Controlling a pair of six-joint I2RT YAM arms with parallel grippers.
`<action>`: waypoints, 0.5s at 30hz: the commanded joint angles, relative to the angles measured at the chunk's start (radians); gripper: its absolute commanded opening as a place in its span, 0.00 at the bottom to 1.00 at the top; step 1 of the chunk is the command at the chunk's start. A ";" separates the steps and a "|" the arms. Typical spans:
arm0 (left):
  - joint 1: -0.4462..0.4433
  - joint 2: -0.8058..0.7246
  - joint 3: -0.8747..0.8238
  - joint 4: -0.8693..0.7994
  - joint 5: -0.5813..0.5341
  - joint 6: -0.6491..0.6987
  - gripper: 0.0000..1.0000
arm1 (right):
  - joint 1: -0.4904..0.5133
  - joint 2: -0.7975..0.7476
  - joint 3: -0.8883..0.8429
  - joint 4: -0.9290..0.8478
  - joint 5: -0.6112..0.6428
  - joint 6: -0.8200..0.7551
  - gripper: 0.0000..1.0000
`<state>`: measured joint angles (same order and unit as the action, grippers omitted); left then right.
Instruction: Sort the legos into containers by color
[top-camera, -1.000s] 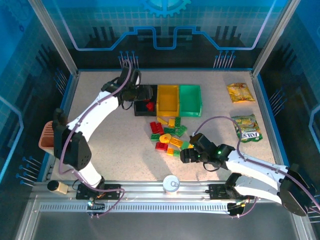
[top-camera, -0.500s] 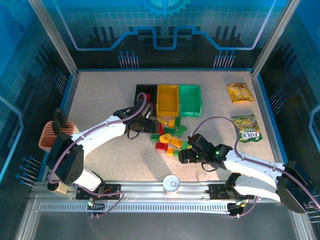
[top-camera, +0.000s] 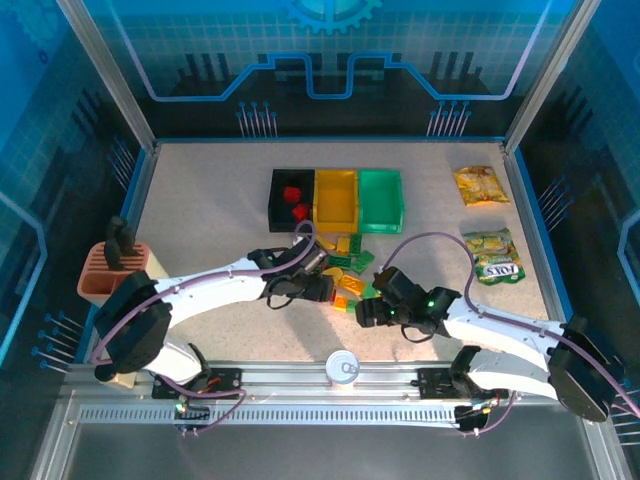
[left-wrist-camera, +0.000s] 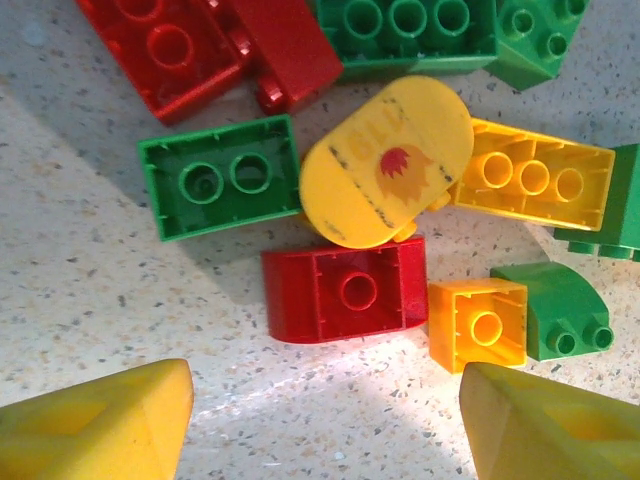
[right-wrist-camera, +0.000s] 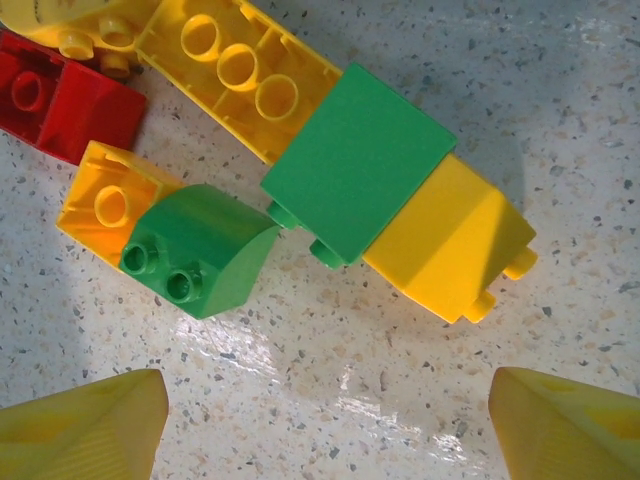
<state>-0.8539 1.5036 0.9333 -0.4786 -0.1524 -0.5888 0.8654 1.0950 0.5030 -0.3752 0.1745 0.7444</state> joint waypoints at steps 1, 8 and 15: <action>-0.021 0.053 0.017 0.017 -0.026 -0.032 0.72 | 0.021 0.013 0.038 0.006 -0.001 0.009 0.85; -0.026 0.114 0.045 0.026 -0.036 -0.036 0.70 | 0.028 0.010 0.038 -0.004 0.009 0.011 0.84; -0.025 0.155 0.075 0.018 -0.040 -0.031 0.67 | 0.028 0.001 0.022 0.002 0.018 0.011 0.85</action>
<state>-0.8745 1.6360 0.9745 -0.4633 -0.1722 -0.6044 0.8791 1.1046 0.5186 -0.3729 0.1753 0.7444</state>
